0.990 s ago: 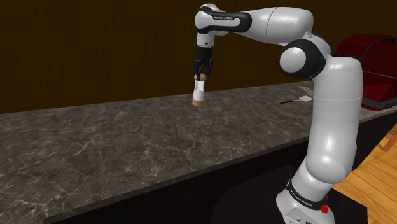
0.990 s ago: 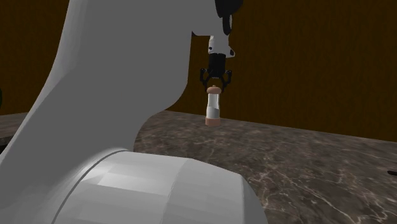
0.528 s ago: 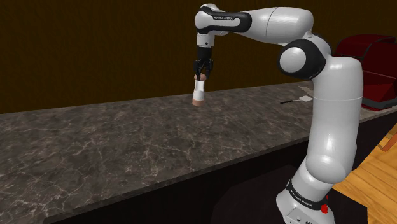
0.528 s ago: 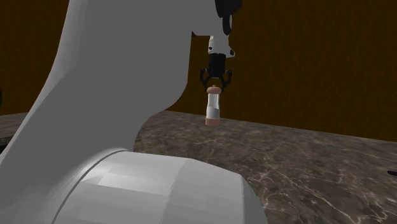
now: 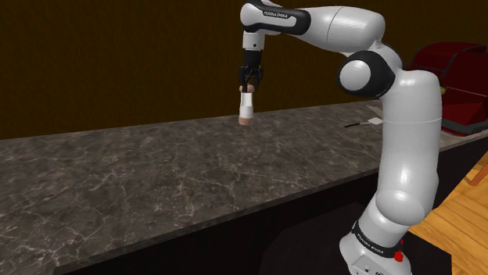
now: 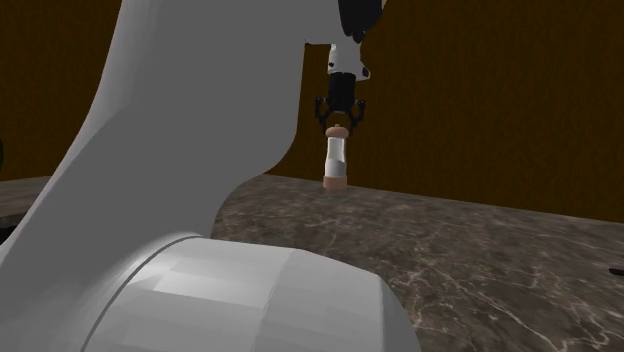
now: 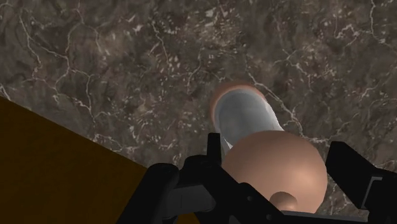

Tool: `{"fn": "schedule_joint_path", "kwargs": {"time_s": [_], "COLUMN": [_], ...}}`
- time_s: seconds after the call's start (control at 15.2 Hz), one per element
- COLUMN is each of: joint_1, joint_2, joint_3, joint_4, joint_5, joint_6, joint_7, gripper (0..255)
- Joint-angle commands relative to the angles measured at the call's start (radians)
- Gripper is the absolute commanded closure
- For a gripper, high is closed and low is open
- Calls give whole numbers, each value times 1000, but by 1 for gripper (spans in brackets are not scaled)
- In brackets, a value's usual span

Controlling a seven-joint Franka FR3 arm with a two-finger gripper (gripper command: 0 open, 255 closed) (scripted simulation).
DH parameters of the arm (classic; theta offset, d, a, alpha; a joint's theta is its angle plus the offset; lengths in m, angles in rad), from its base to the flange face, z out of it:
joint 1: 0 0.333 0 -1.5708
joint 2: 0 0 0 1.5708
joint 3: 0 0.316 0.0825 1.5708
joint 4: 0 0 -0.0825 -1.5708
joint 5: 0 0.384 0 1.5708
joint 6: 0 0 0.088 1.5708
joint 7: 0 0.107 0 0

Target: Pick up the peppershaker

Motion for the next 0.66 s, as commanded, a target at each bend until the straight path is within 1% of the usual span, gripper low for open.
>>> {"fn": "schedule_joint_path", "kwargs": {"time_s": [0.0, 0.26, 0.46, 0.59], "joint_1": [-1, -5, -10, -11], "joint_2": [13, 54, 99, 102], "joint_3": [0, 1, 2, 2], "joint_4": [50, 170, 287, 293], "joint_5": [1, 4, 8, 8], "joint_6": [-37, -117, -188, -191], "joint_7": [3, 7, 11, 11], "gripper": [255, 255, 255, 255]}}
